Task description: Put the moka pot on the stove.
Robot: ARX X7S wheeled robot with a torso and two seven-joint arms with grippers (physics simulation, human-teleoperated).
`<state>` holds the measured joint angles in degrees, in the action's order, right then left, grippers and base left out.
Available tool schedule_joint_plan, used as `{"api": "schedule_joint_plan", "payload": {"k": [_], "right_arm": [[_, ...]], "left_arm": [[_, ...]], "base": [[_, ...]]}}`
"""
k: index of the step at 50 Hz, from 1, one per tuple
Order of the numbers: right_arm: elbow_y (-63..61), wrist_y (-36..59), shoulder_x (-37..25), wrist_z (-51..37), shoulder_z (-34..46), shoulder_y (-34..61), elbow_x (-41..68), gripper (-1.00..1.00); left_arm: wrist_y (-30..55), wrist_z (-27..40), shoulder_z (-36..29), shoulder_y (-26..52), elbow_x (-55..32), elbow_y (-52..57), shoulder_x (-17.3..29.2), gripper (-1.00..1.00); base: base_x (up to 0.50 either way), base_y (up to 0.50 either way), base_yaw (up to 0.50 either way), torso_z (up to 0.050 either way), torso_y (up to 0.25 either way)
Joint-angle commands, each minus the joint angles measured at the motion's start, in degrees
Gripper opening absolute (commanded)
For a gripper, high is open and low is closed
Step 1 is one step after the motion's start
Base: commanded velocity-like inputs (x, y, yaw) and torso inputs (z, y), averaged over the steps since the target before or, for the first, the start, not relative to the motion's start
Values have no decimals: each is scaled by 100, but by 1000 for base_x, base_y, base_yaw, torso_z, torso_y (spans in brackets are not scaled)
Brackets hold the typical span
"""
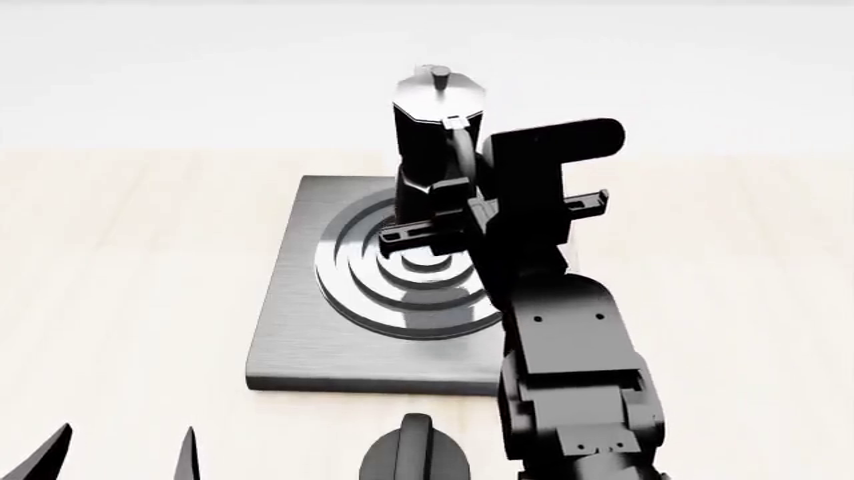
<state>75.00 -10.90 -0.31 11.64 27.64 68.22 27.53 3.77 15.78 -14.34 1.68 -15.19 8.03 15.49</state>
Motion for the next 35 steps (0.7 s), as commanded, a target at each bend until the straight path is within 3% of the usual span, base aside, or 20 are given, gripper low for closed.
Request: {"api": "schedule_joint_plan", "payload": {"k": [1,12,35], "right_arm": [[-1,10,30,-9,154,-52,297,-100],[-1,-4,30,-10,504,-124,634,-100],[-1,45,30,13,401,-231,546,-100]], "left_arm": [[-94,-13,12,-5,14,-41,-11,100],[-116,2,-11,-2,-2,-71,2,100],[-134,21,-63,31,-47,-118,28,100]], "base": [[0,0,0,0,0],[0,0,0,0,1],[0,0,0,0,1]]}}
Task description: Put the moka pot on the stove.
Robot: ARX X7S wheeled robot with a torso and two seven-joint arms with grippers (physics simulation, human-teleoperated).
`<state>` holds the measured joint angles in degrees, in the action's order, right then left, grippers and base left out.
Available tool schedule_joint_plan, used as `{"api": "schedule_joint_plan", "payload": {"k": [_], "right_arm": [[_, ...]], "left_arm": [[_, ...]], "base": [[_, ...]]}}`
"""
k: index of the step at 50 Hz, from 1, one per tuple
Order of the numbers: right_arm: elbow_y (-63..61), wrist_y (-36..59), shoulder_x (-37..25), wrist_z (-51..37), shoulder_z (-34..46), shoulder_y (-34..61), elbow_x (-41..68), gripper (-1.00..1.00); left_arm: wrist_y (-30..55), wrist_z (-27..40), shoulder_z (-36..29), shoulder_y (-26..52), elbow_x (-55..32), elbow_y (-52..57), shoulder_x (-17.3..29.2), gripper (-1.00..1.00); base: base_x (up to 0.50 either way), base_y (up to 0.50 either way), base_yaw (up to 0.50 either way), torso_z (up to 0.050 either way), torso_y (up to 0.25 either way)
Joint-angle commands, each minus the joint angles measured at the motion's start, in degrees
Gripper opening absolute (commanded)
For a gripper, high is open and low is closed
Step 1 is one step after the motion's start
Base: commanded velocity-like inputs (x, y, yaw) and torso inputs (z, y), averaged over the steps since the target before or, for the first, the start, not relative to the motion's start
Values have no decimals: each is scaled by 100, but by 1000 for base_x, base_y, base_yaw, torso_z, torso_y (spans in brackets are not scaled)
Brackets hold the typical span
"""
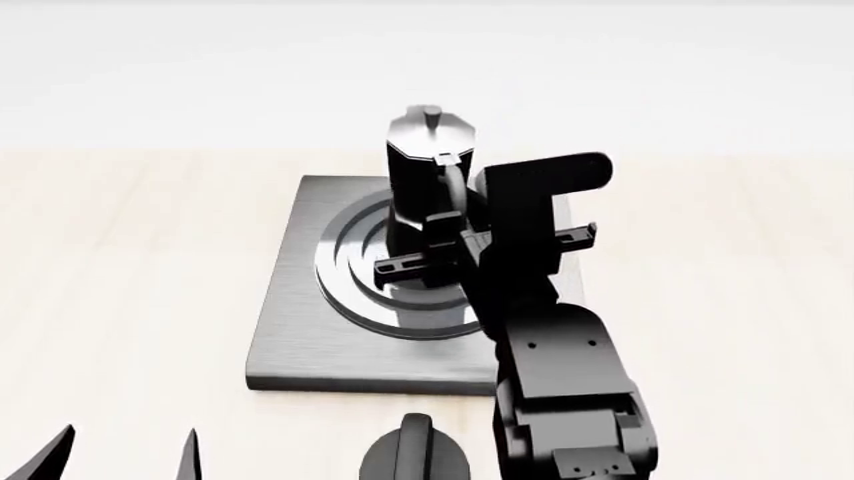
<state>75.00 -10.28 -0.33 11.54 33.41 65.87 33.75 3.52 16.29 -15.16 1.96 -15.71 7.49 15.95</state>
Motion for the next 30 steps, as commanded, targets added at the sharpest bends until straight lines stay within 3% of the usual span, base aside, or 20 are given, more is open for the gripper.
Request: {"api": "schedule_joint_plan", "payload": {"k": [1,30], "right_arm": [[-1,-19,32,29,-171,2,-66,-100],[-1,6,32,36,-93,-102,18,-100]], "left_arm": [[-114,-30,14,2,4,-68,-18,100],[-211,-22,-53,74,-36,-235,-24,100]], "base": [[0,0,0,0,0],[0,0,0,0,1]]}}
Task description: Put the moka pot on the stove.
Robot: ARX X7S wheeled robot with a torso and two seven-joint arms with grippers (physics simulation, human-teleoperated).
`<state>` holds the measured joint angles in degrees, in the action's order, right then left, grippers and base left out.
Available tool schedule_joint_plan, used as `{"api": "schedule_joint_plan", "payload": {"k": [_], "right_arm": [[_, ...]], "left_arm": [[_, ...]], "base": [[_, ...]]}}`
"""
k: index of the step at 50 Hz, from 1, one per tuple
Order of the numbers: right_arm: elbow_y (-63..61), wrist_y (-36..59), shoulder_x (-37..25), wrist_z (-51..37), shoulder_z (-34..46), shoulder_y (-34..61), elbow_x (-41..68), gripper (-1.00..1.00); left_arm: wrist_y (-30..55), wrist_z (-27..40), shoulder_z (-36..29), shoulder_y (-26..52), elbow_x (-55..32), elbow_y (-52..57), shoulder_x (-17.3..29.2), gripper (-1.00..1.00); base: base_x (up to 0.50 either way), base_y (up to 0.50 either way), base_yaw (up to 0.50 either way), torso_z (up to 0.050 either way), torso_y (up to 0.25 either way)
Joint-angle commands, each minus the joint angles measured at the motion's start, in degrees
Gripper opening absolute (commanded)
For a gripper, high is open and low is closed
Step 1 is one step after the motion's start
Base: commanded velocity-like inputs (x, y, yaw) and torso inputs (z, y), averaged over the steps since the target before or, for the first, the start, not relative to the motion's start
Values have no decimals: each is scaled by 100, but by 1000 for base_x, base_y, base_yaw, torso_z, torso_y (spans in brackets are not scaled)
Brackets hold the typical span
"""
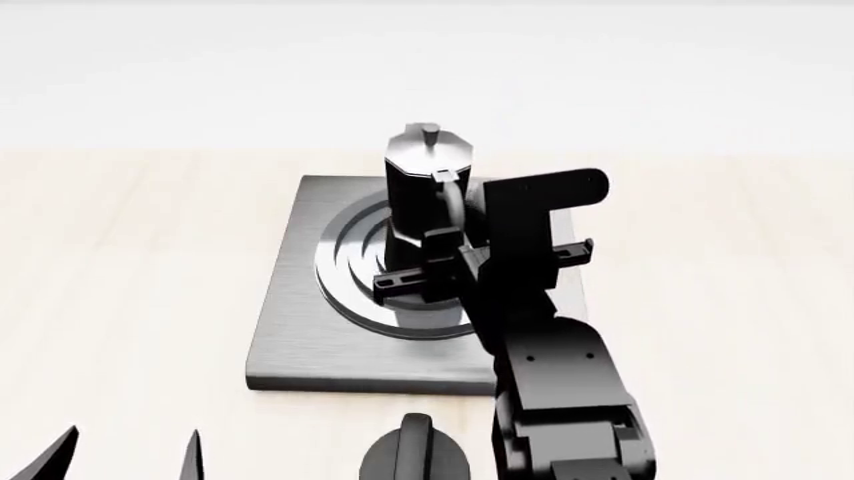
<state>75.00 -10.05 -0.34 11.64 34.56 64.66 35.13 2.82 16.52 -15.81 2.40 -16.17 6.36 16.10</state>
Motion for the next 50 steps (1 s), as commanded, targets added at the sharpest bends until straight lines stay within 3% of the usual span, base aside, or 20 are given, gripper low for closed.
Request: {"api": "schedule_joint_plan", "payload": {"k": [1,39,40,50], "right_arm": [[-1,-16,33,26,-221,16,-135,-100],[-1,-49,33,163,316,-274,194,-100],[-1,-46,33,160,310,-281,182,100],[-1,-119,32,297,-43,-441,-245,100]], "left_arm": [[-137,-44,11,31,7,-121,-36,100],[-180,19,-61,22,-35,-130,14,100],[-178,19,-66,24,-35,-129,16,100],[-175,33,-90,35,-39,-111,29,100]], "base": [[0,0,0,0,0],[0,0,0,0,1],[11,0,0,0,0],[0,0,0,0,0]]}}
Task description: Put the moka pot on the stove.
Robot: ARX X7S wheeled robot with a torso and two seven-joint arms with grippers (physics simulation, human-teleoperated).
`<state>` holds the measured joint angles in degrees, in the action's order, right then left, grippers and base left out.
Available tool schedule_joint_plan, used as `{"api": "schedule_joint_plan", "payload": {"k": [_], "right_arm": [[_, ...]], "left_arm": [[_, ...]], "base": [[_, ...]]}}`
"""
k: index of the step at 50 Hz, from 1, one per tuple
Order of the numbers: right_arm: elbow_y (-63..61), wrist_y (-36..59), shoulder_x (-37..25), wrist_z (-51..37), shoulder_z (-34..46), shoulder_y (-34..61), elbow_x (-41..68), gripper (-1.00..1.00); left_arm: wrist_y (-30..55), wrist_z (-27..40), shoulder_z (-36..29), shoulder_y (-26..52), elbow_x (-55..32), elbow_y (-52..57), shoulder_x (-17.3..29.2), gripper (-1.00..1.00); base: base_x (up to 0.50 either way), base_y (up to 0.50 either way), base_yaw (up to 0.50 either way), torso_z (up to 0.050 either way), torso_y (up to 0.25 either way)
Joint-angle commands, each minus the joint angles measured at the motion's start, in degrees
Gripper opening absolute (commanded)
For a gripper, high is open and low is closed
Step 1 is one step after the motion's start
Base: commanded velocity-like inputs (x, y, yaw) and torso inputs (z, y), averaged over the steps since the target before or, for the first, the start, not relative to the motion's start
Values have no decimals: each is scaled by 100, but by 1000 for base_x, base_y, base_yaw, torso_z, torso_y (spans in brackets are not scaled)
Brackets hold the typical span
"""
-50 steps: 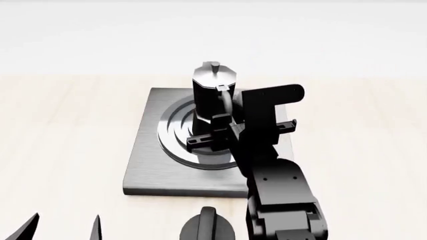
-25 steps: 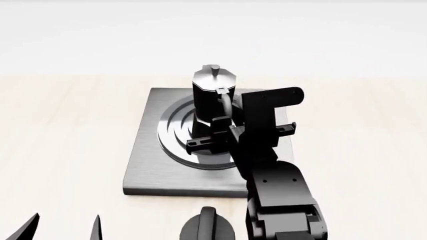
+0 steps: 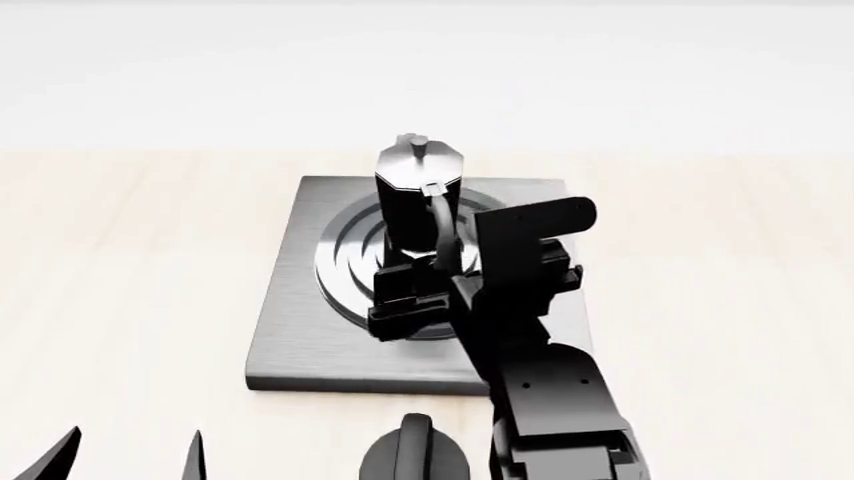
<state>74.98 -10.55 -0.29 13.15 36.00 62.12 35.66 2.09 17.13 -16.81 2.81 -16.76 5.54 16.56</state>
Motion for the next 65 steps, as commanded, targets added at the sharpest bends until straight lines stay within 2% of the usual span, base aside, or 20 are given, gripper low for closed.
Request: {"api": "schedule_joint_plan", "payload": {"k": [1,11,22,37,39,41,43,48,58,65], "right_arm": [[1,-94,28,160,-209,-198,-345,100],[1,-327,28,209,-366,-174,-589,100],[0,-668,25,362,-1297,-169,-1361,100],[-35,-1285,20,497,-942,-287,-1007,100],[-494,-1179,-72,447,-921,-464,-948,100],[-1831,-633,-378,139,-829,-941,-896,100],[-2573,-380,-560,-65,-783,-1210,-877,100],[-3921,13,-903,-424,-728,-1701,-802,100],[-5591,360,-1359,-893,-638,-2309,-791,100],[-5957,399,-1477,-981,-617,-2470,-780,100]], "left_arm": [[-107,-25,12,-12,16,-20,-13,100],[-100,-7,-4,-40,2,62,23,100],[-108,11,-28,-41,-3,71,37,100],[-117,34,-54,-42,-14,76,59,100],[-123,41,-56,-46,-14,77,60,100],[-131,39,-64,-46,-13,72,60,100],[-133,39,-72,-44,-9,72,59,100],[-130,45,-79,-36,-18,69,64,100],[-135,57,-100,-30,-23,72,76,100],[-130,61,-119,-4,-28,55,76,100]], "base": [[0,0,0,0,0],[0,0,0,0,0],[0,0,0,0,0],[0,0,0,0,0],[0,0,0,0,0],[0,0,0,0,0],[0,0,0,0,0],[0,0,0,0,0],[0,0,0,0,0],[0,0,0,0,0]]}}
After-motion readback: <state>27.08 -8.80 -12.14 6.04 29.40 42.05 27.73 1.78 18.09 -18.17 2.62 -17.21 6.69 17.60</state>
